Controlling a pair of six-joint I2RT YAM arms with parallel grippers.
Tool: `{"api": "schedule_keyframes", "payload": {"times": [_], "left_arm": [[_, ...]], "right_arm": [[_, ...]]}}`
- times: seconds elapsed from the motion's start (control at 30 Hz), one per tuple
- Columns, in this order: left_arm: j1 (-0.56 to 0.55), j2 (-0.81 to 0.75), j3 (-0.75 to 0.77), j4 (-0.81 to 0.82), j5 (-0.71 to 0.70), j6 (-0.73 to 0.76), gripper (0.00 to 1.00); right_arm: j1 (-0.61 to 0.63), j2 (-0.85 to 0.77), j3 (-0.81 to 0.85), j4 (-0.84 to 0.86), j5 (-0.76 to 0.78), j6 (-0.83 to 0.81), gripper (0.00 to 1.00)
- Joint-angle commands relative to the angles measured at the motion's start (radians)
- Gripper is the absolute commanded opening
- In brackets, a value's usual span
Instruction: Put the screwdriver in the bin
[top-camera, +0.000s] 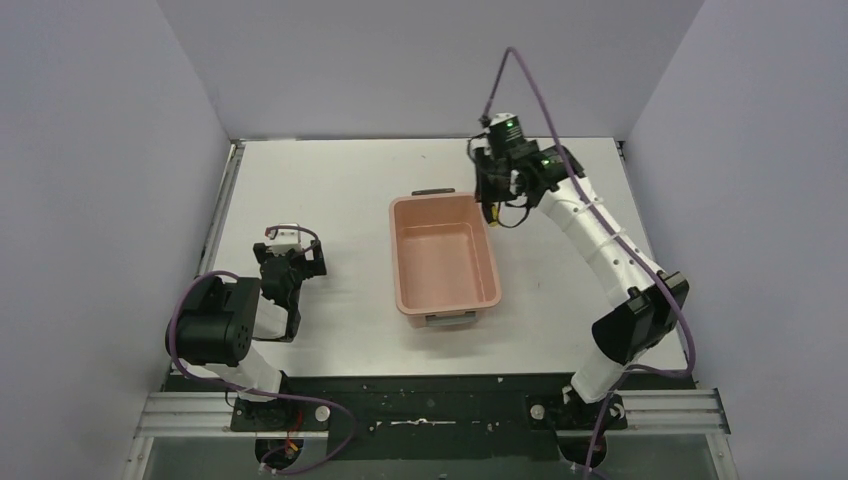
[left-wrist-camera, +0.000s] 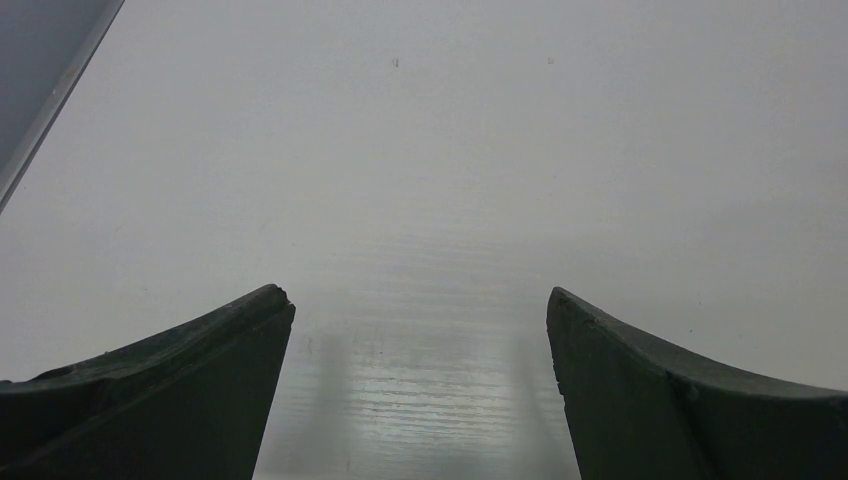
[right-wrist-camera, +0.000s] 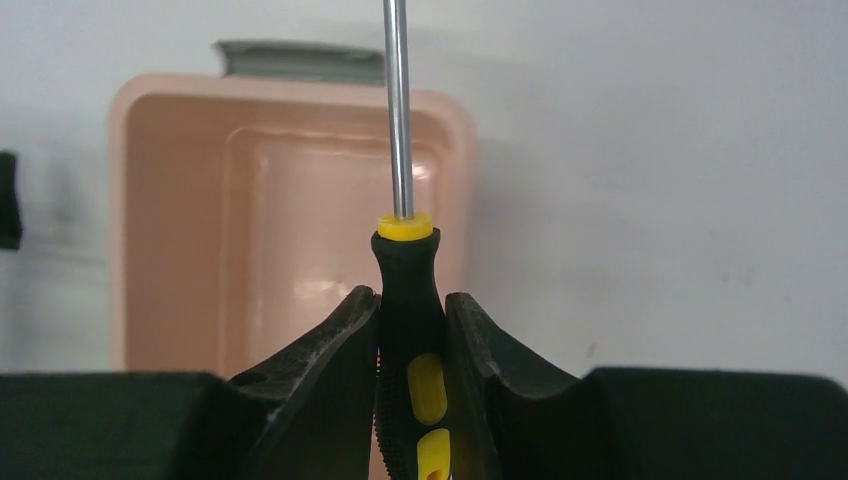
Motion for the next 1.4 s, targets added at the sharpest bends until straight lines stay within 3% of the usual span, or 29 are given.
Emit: {"api": "schedule_keyframes", "payload": {"times": [0.0, 0.3, 0.6, 0.73, 0.9, 1.07, 1.27, 1.37], "left_arm": [[0.006, -0.01, 0.02, 0.04, 0.007, -0.006, 0.97], [0.006, -0.011, 0.02, 0.039, 0.007, -0.006, 0.97], [0.006, -0.01, 0.02, 0.039, 0.008, -0.007, 0.97], [0.007, -0.011, 0.02, 0.04, 0.007, -0.008, 0.97], [0.006, -0.01, 0.02, 0.039, 0.007, -0.008, 0.97], [0.006, -0.011, 0.02, 0.039, 0.006, -0.007, 0.97], [0.006, -0.01, 0.02, 0.039, 0.007, -0.007, 0.97], [0.006, -0.01, 0.02, 0.039, 0.007, -0.007, 0.97]], "right_arm": [[0.21, -0.016, 0.011, 0.005, 0.084, 0.115, 0.0], [0.41, -0.039, -0.313, 0.237, 0.174, 0.267, 0.0], [0.46, -0.075, -0.656, 0.472, 0.205, 0.436, 0.07], [0.458, -0.071, -0.75, 0.547, 0.245, 0.486, 0.19], [0.457, -0.059, -0.791, 0.6, 0.246, 0.496, 0.45], [0.456, -0.08, -0.701, 0.566, 0.274, 0.41, 0.77], [0.443, -0.118, -0.487, 0.46, 0.366, 0.277, 0.99], [0.388, -0.156, -0.446, 0.431, 0.341, 0.214, 1.0]]}}
